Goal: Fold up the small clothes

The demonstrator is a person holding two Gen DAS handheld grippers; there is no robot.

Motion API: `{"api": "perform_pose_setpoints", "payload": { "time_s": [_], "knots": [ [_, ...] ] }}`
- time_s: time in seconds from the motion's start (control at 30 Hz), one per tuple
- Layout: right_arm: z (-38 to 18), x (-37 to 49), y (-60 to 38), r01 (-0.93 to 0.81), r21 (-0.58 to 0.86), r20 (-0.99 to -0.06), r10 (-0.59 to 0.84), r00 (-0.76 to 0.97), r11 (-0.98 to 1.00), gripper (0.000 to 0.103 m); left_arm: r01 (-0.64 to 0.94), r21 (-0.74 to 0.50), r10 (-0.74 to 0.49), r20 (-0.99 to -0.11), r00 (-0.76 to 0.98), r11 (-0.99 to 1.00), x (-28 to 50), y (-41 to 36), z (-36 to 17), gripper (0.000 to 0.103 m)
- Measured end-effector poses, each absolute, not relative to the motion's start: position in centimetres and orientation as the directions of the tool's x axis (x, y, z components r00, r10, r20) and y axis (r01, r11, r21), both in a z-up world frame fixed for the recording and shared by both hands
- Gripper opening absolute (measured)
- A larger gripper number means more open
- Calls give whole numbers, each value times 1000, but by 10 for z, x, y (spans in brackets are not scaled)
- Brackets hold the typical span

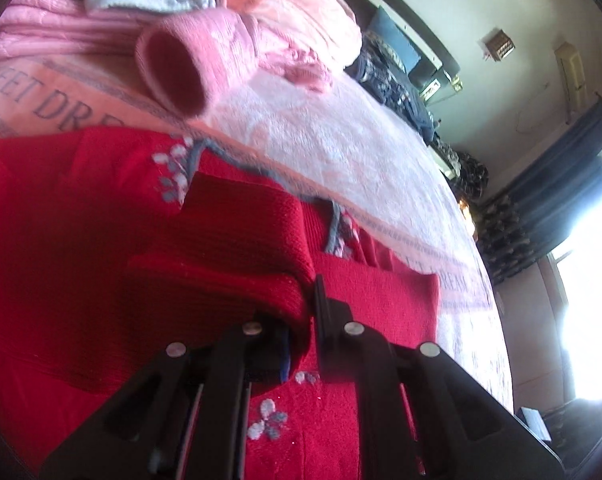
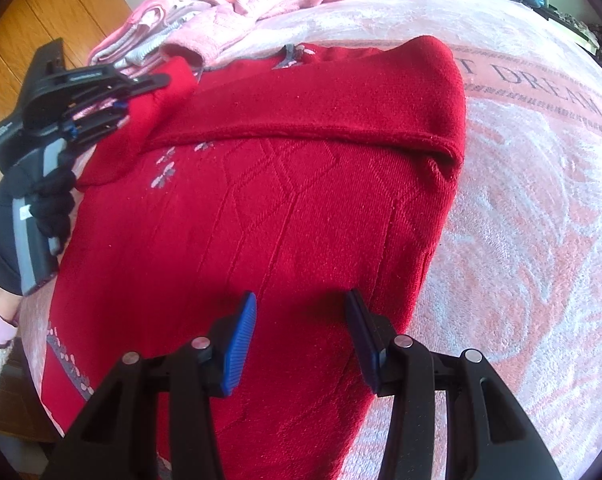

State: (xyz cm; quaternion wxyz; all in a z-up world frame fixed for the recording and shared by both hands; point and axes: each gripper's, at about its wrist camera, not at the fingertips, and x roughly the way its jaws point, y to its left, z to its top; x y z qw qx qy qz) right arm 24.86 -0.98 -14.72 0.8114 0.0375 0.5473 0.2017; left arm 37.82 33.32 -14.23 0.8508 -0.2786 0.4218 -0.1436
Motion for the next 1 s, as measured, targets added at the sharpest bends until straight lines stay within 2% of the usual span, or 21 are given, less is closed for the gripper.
{"api": "perform_pose_setpoints", "payload": {
  "time_s": [0.13,0.2,0.27,0.33,0.37,0.47,0.57,0.7,0.83,0.93,1.0],
  "knots": [
    [-147,248,-9,-290,277,-875,365,318,916,47,-9,-599,-514,-694,505,801,389,325,-170,14],
    [-148,249,-10,-290,278,-876,365,316,916,47,1,-615,-542,-694,473,789,388,327,-177,15],
    [-149,250,-10,-289,281,-875,368,314,915,47,75,-630,-594,-678,433,773,380,322,-174,17],
    [-149,251,-9,-287,284,-876,369,310,915,48,182,-636,-650,-656,384,750,363,313,-169,33],
    [-149,252,-9,-286,283,-877,368,309,915,48,254,-634,-681,-650,339,731,354,307,-167,36],
    [-149,254,-6,-284,277,-882,361,305,918,48,362,-650,-739,-637,220,668,331,306,-169,36],
    [-146,258,-6,-272,286,-884,363,296,919,48,382,-601,-702,-677,224,702,311,327,-172,37],
    [-136,268,-2,-271,293,-880,370,299,917,48,272,-538,-603,-703,378,798,302,397,-167,39],
    [-122,288,15,-294,290,-872,378,311,911,48,49,-500,-446,-719,534,865,316,474,-161,39],
    [-122,311,26,-275,338,-866,412,284,900,48,-35,-462,-368,-747,554,886,334,491,-161,40],
    [-125,328,34,-259,347,-870,413,270,901,48,-88,-448,-349,-792,500,890,350,498,-181,39]
  ]
}}
